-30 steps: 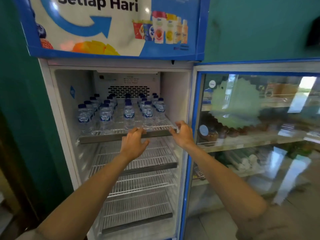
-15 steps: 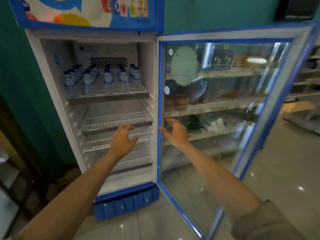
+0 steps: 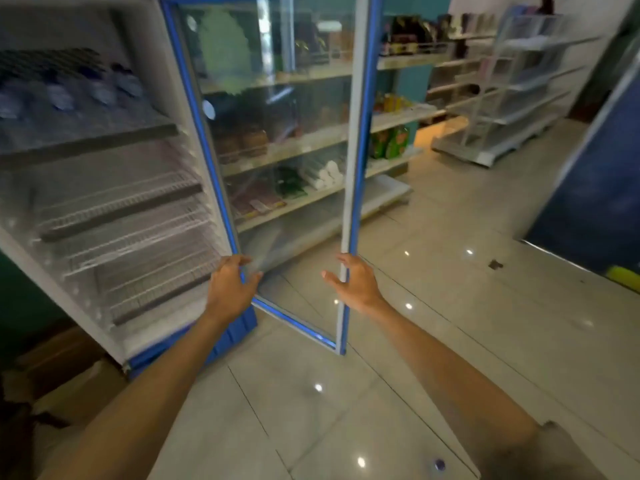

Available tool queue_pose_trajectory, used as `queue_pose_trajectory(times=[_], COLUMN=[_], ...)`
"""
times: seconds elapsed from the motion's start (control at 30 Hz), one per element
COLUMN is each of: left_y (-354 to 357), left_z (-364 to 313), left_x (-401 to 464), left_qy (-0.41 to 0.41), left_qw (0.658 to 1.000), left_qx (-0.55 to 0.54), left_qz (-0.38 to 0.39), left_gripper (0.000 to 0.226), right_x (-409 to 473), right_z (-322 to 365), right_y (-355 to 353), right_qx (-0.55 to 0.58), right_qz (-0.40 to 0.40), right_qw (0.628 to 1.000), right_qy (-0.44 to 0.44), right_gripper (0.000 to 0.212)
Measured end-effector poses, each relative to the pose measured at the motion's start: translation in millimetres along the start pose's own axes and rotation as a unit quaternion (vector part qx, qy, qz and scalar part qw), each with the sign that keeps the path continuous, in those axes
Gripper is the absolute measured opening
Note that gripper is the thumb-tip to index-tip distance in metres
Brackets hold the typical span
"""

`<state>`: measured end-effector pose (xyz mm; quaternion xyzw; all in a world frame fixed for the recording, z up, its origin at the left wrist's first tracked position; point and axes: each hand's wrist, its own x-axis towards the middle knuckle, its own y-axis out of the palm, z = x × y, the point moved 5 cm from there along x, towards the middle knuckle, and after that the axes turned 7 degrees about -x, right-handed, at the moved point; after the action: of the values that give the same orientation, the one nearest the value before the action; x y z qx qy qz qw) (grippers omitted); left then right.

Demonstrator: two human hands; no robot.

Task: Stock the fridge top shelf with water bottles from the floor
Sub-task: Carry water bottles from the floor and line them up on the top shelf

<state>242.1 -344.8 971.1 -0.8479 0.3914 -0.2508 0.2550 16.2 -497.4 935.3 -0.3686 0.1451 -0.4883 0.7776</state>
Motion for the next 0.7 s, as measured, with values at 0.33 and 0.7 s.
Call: queue_pose_trajectory(times=[0.33, 0.7], left_y=[117, 288], left_z=[-27, -59], left_x=[-165, -246], left_qy=[-0.035, -0.069], left_qw=[0.99, 0.968], left_qx=[-0.044, -0.052], left_qz=[0.132, 0.236], left_gripper=[0.033, 0.031], right_x=[-177, -270], right_z=[-140, -312], right_y=[-55, -75], right_qx=[-0.005, 0.011], right_qz=[-0.013, 0.017], right_qw=[0.989, 0.957], right_qy=[0.145, 0.288], right_gripper=[0.061, 0.054])
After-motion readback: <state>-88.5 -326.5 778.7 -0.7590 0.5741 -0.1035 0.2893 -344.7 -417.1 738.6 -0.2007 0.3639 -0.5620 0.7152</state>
